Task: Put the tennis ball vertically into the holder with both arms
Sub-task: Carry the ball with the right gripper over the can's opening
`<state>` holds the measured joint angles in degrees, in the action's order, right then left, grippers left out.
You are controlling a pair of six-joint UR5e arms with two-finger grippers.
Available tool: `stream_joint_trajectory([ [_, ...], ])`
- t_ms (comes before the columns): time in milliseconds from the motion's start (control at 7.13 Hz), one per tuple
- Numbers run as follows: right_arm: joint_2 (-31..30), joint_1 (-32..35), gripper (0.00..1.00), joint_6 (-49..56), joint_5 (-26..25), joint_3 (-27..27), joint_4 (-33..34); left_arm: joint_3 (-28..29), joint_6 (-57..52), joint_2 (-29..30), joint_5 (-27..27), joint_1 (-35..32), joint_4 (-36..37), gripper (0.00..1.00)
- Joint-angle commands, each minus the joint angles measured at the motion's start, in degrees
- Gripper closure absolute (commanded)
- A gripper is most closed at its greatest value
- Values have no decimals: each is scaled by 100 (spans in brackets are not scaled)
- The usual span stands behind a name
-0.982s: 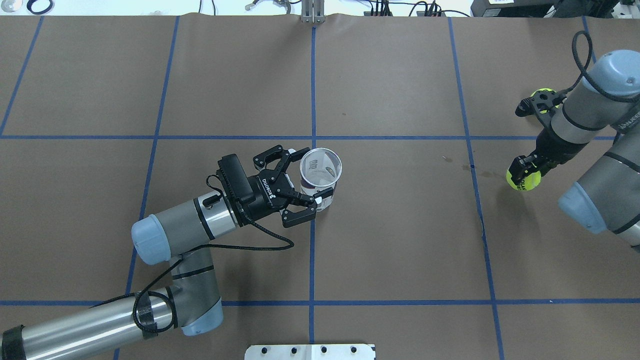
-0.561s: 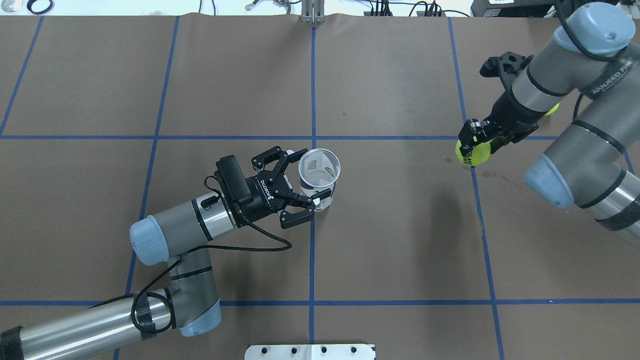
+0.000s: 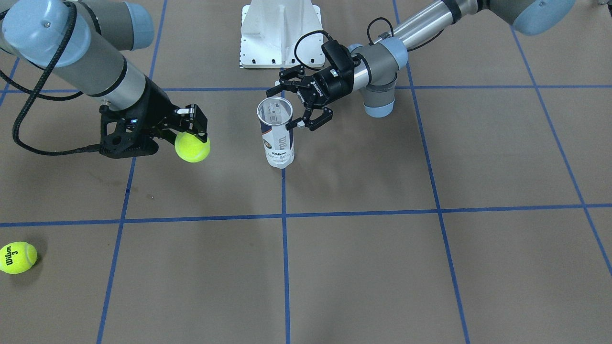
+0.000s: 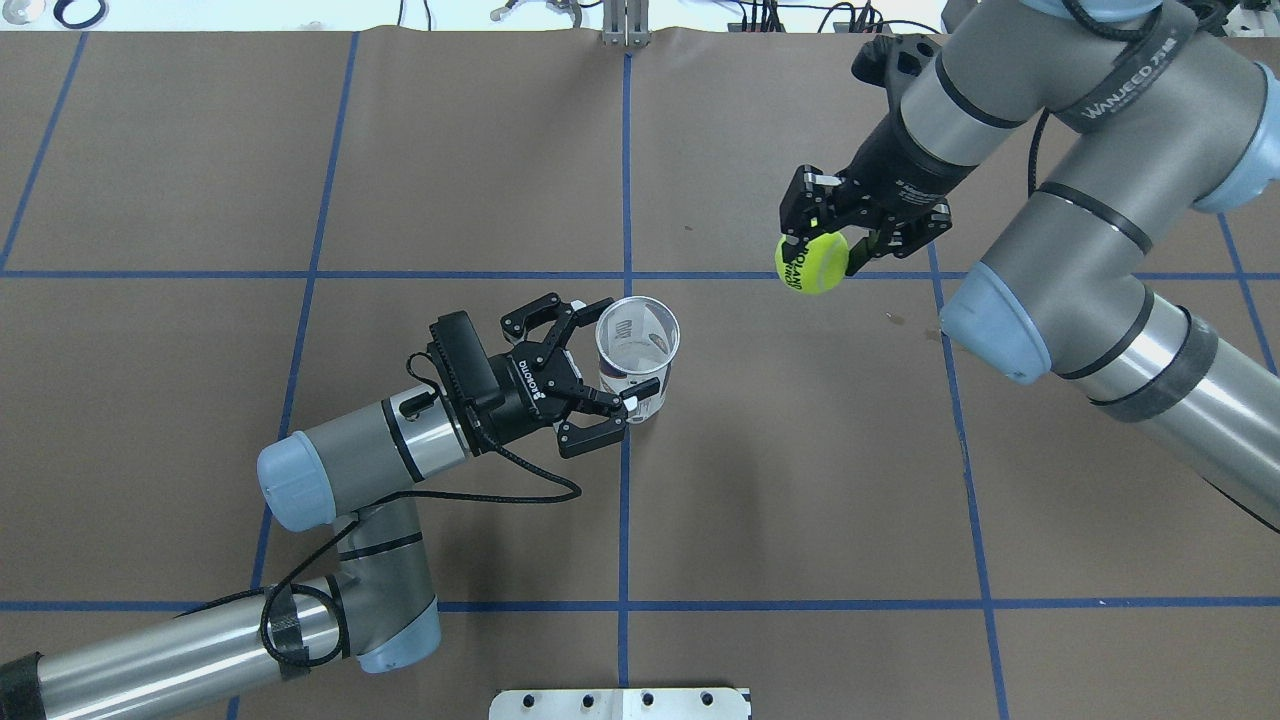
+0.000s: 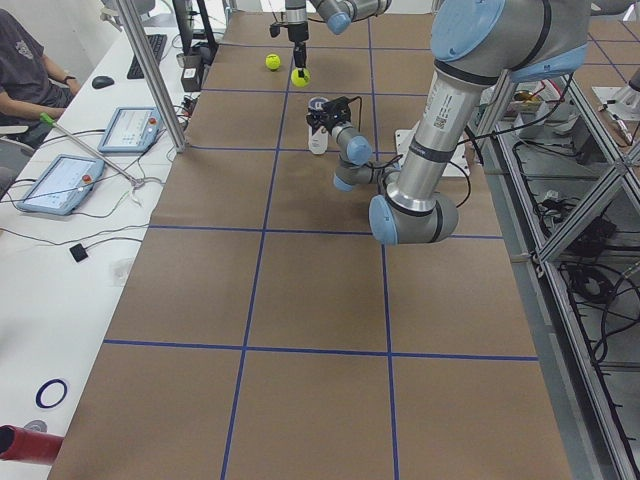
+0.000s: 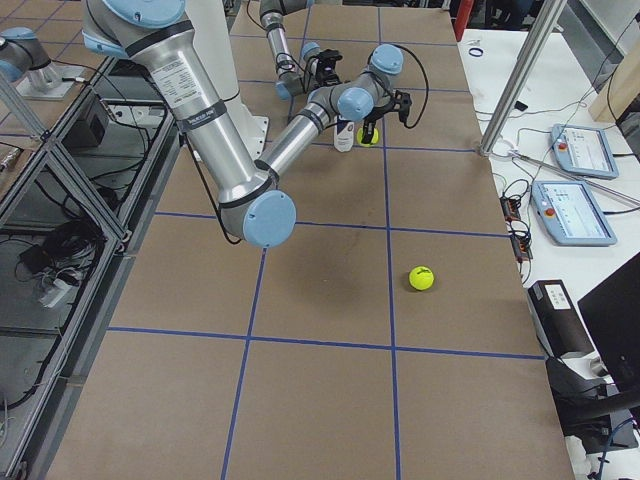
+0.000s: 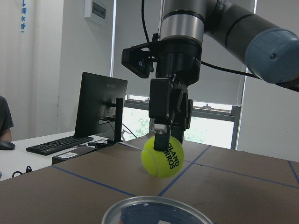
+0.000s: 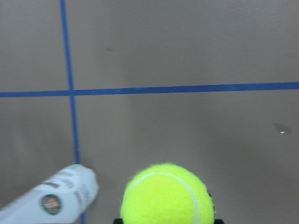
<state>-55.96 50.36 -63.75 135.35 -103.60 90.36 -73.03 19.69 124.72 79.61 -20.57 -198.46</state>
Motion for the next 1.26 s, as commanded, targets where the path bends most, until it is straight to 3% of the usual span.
stream_joint_trajectory([
  [0,654,-53,100,-899,27,-2,-1,8,-1,0,2,0,0,0],
  [421,998,-403,100,-1480,-130,6,8,8,-1,0,-7,0,0,0],
  [561,1000,-648,100,-1587,-436,-20,8,8,-1,9,-7,0,0,0],
  [1122,894,-984,100,-1658,-676,-231,8,8,-1,27,-16,0,9,0],
])
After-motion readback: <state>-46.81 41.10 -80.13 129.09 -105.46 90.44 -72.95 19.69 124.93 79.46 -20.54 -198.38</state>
